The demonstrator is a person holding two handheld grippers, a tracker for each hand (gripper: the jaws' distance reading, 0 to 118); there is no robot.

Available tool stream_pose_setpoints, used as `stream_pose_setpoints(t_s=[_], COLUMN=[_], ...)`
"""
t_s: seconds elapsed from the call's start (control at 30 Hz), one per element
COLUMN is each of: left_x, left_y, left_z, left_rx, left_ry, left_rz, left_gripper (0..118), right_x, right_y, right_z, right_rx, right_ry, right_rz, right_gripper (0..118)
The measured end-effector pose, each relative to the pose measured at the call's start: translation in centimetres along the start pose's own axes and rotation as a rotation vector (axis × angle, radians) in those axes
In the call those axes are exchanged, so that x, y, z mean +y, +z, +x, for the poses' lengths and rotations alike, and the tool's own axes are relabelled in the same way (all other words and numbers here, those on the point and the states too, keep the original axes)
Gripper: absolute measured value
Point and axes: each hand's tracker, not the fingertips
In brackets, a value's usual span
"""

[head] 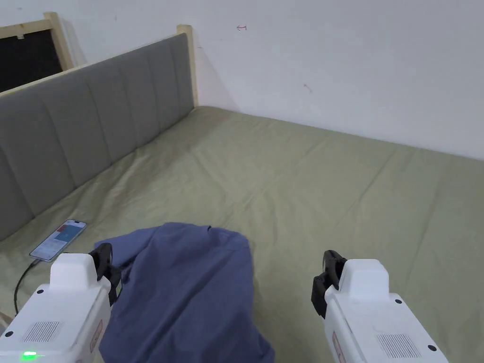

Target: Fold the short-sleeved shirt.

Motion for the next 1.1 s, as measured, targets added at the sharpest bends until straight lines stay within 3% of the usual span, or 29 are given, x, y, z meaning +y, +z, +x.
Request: stream_pose_setpoints(t_s=[0.33, 0.37, 0.4, 0.5, 0.53, 0.57, 0.8, 0.87, 0.93, 1.0, 1.03, 1.07, 1.1], left_x=[-1.3, -1.6, -1.9, -3.3, -3.9, -4.3, -8.4, -9.9, -11.5, -11.5, -11.2, -10.9, -10.7], left_y=[-5.7, -6.8, -7.6, -10.1, -11.0, -11.8, -17.0, -18.0, -18.5, -17.4, -16.8, -16.8, -16.7], left_z=[-0.2, 0.3, 0.9, 3.0, 3.8, 4.7, 8.8, 9.7, 10.4, 11.0, 11.3, 11.3, 11.3], left_rx=[-0.168, -0.189, -0.197, -0.23, -0.228, -0.228, -0.232, -0.225, -0.245, -0.216, -0.233, -0.264, -0.268], left_ry=[0.074, 0.073, 0.066, 0.034, 0.03, 0.023, -0.018, -0.024, -0.041, -0.07, -0.06, -0.048, -0.055], left_rz=[-0.276, -0.344, -0.37, -0.465, -0.499, -0.534, -0.707, -0.776, -0.85, -0.757, -0.786, -0.789, -0.786], left_gripper=[0, 8, 26, 104, 114, 115, 115, 109, 78, 71, 61, 48, 27], right_x=[-0.6, -0.7, -0.8, -1.2, -1.3, -1.5, -2.7, -3.0, -3.4, -3.8, -3.9, -4.1, -4.1], right_y=[-0.2, -0.2, -0.1, 0.2, 0.3, 0.2, 1.0, 1.1, 1.4, 1.6, 1.7, 1.8, 1.9], right_z=[-1.3, -1.0, -0.7, 0.6, 1.1, 1.7, 5.4, 6.4, 7.2, 8.0, 8.3, 8.6, 8.8], right_rx=[0.045, 0.04, 0.032, 0.004, -0.008, -0.02, -0.111, -0.135, -0.153, -0.172, -0.179, -0.184, -0.188], right_ry=[0.023, 0.022, 0.021, 0.023, 0.023, 0.022, 0.001, -0.008, -0.016, -0.025, -0.029, -0.036, -0.043], right_rz=[-0.019, -0.022, -0.024, -0.034, -0.037, -0.042, -0.077, -0.089, -0.1, -0.109, -0.115, -0.118, -0.121], right_gripper=[0, 0, 0, 0, 0, 0, 0, 0, 0, 0, 0, 0, 0])
